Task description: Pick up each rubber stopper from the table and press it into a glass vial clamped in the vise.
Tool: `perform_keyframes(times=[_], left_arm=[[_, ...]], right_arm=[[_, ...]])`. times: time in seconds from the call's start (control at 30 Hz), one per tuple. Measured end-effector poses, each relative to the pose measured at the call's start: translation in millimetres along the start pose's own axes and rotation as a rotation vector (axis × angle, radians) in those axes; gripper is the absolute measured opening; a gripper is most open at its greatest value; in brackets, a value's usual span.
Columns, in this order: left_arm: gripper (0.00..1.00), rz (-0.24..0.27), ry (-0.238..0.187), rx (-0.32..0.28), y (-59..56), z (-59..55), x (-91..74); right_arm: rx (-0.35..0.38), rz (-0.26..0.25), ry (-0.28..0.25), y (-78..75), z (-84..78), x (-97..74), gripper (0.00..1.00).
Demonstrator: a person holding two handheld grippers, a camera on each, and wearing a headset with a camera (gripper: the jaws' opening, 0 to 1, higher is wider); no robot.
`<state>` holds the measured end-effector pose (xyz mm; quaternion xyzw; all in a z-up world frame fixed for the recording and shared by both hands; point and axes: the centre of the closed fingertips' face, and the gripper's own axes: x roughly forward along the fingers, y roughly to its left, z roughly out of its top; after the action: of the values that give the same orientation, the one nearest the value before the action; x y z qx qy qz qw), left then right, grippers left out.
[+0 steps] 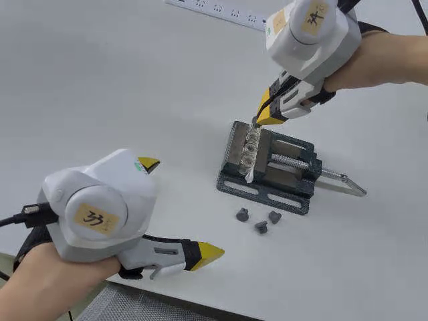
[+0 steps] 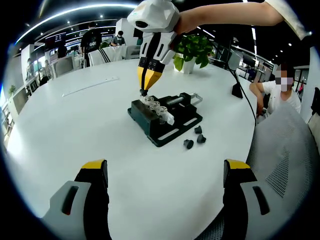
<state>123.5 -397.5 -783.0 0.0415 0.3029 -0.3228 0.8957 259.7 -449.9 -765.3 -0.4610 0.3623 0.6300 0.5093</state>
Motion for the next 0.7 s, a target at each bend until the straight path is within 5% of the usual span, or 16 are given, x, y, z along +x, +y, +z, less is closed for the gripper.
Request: perform_keyframes(times=[0.7], left_arm=[[0.95, 0.001, -0.004, -0.006, 0.3, -0.7, 1.6]], right_arm=[[0.017, 0.038, 0.005, 2.0, -2.3, 0.3, 0.00]])
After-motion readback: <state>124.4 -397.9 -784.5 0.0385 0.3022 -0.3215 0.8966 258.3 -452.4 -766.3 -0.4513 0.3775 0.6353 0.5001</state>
